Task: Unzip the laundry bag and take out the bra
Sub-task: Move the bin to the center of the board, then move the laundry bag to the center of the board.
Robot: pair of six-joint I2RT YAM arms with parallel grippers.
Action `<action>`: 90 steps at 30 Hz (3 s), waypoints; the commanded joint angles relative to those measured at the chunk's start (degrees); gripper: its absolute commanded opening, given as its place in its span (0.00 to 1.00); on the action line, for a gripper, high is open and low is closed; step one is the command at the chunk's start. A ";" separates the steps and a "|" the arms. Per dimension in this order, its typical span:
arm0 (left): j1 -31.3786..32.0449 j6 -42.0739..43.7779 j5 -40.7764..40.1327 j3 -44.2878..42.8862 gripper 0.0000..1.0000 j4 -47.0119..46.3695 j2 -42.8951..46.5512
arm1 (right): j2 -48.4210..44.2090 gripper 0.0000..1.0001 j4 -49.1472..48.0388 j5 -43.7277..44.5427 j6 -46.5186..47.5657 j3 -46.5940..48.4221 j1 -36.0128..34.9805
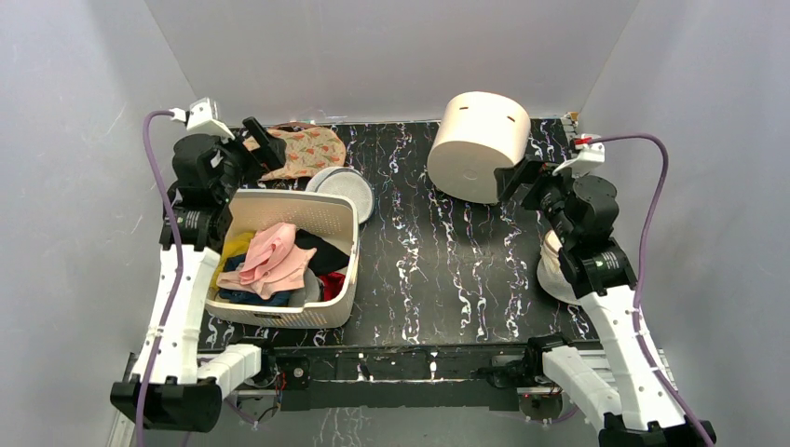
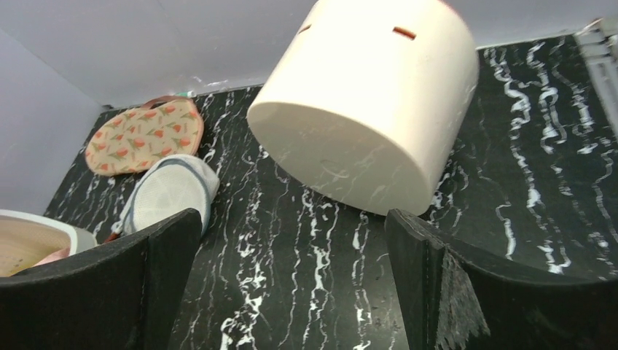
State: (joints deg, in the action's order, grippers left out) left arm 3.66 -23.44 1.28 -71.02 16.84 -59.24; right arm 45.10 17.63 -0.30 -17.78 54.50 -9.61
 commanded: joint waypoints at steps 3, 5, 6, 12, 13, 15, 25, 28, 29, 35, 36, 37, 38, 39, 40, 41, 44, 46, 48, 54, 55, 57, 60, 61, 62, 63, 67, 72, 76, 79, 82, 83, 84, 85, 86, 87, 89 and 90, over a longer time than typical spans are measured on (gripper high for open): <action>-1.24 -1.82 7.27 -4.36 0.98 4.61 -6.12 | 4.65 0.98 -1.59 -14.72 -5.55 0.67 0.91; -0.94 -1.65 9.10 -5.16 0.98 6.15 -7.84 | 6.45 0.98 -4.49 -24.52 -5.38 -1.43 0.96; -0.70 -1.54 9.72 -5.46 0.98 6.89 -8.43 | 7.45 0.98 -6.82 -28.54 -6.98 -2.89 0.99; 2.99 -1.38 11.12 -7.42 0.98 10.85 -10.51 | 13.47 0.98 -11.08 -27.98 -11.00 -7.57 -10.23; 4.24 -1.36 10.72 -7.86 0.98 11.42 -10.68 | 14.77 0.98 -11.42 -25.64 -11.38 -7.88 -13.93; 7.32 -1.26 9.04 -8.96 0.98 12.59 -11.11 | 17.60 0.98 -12.95 -22.04 -13.73 -8.79 -20.07; 16.28 -2.62 7.81 -14.31 0.98 15.11 -11.64 | 32.29 0.98 -26.46 -12.36 -23.35 -12.58 -37.47; 16.92 -2.66 7.63 -14.58 0.98 15.15 -11.63 | 37.13 0.98 -30.54 -10.66 -25.85 -11.15 -40.72; 17.10 -2.66 7.61 -14.66 0.98 15.15 -11.60 | 38.77 0.98 -32.19 -10.37 -26.50 -10.64 -41.54; 17.58 -3.38 8.75 -14.74 0.98 14.07 -11.78 | 46.54 0.98 -43.91 -1.16 -29.62 -7.49 -48.81; 17.73 -3.52 8.89 -14.80 0.98 13.93 -11.84 | 48.16 0.98 -44.96 -1.11 -30.23 -5.93 -49.25; 17.92 -3.66 9.03 -14.91 0.98 13.92 -11.90 | 49.83 0.98 -45.77 -1.14 -30.68 -3.86 -49.69; 18.10 -3.71 9.15 -14.97 0.98 13.89 -11.95 | 51.66 0.98 -46.70 -1.12 -32.26 -2.66 -50.17; 18.27 -3.66 9.13 -15.08 0.98 14.04 -12.03 | 53.32 0.98 -48.18 -1.28 -32.99 -1.35 -50.61; 18.53 -3.70 9.17 -15.23 0.98 14.17 -12.03 | 55.70 0.98 -49.43 -1.57 -33.60 0.03 -51.00; 18.68 -3.71 9.25 -15.21 0.99 14.18 -11.89 | 57.60 0.98 -50.08 -1.63 -34.22 1.55 -51.59; 19.09 -3.57 9.35 -14.94 0.98 14.49 -11.33 | 62.99 0.98 -50.80 -2.20 -34.78 7.08 -53.57; 19.19 -3.26 9.00 -14.78 0.98 15.03 -10.86 | 65.88 0.98 -49.94 -2.24 -34.80 10.81 -54.93; 19.28 -2.67 8.28 -14.84 0.99 15.95 -10.44 | 67.68 0.98 -49.13 -2.12 -34.33 13.61 -56.13; 19.28 -0.78 5.43 -14.88 0.98 18.28 -10.15 | 64.83 0.98 -47.07 -0.30 -32.59 11.89 -56.76; 19.28 -0.47 4.88 -14.85 0.98 18.38 -10.34 | 61.74 0.98 -46.73 0.28 -31.58 10.17 -56.60; 19.28 0.38 3.85 -15.12 0.98 18.40 -11.20 | 56.33 0.98 -44.00 2.73 -27.93 6.27 -55.84; 19.36 1.61 1.81 -16.18 0.98 18.38 -13.58 | 46.94 0.98 -36.24 4.60 -23.41 1.17 -52.87; 19.41 1.94 0.82 -16.74 0.98 18.30 -14.91 | 43.87 0.98 -34.10 4.73 -22.05 -1.37 -51.32; 19.45 2.18 -0.52 -17.49 0.98 18.42 -16.41 | 41.00 0.98 -32.26 4.70 -20.76 -3.47 -49.78; 19.53 2.48 -1.87 -18.41 0.98 18.49 -18.09 | 37.85 0.98 -30.52 4.49 -19.46 -5.41 -48.26; 19.93 4.12 -8.88 -24.01 0.98 19.88 -28.50 | 27.06 0.98 -23.15 2.76 -14.34 -9.66 -43.22; 20.63 8.72 -19.54 -35.23 0.96 23.13 -43.06 | 16.52 0.98 -14.26 5.50 -9.38 -11.53 -40.76; 20.77 12.84 -27.17 -44.47 0.85 24.14 -53.95 | 10.73 0.98 -9.44 5.26 -8.92 -13.26 -39.15; 20.77 14.29 -31.16 -50.11 0.73 23.67 -61.01 | 7.64 0.98 -6.37 5.82 -9.35 -13.99 -38.78; 20.58 15.00 -30.71 -56.25 0.72 23.03 -67.21 | 5.05 0.98 -3.85 7.03 -9.62 -14.25 -38.60; 20.46 15.03 -30.51 -58.46 0.72 22.98 -69.24 | 4.45 0.98 -3.11 7.52 -9.74 -14.20 -38.57; 20.38 15.23 -30.50 -60.08 0.73 22.23 -71.23 | 4.02 0.98 -2.45 7.95 -9.77 -14.12 -38.56; 20.26 15.43 -30.51 -61.50 0.74 21.62 -73.51 | 3.61 0.98 -1.76 8.50 -9.86 -13.88 -38.56; 20.10 15.52 -30.37 -62.92 0.76 21.19 -74.95 | 3.28 0.98 -1.08 8.97 -9.96 -13.60 -38.44; 19.89 15.46 -30.34 -63.85 0.80 20.58 -76.38 | 3.01 0.98 -0.50 9.44 -10.13 -13.29 -38.45; 19.63 14.90 -31.28 -64.89 0.89 19.15 -78.70 | 2.47 0.98 0.61 10.06 -10.53 -12.60 -38.47; 19.49 14.63 -31.86 -64.97 0.93 18.23 -79.70 | 2.19 0.98 1.04 10.37 -10.72 -12.32 -38.43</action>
State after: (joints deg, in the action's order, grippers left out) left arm 23.99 -9.19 -27.42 -133.27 37.19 -137.60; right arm 48.95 16.84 7.25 -28.49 40.36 -48.27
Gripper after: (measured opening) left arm 0.876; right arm 0.980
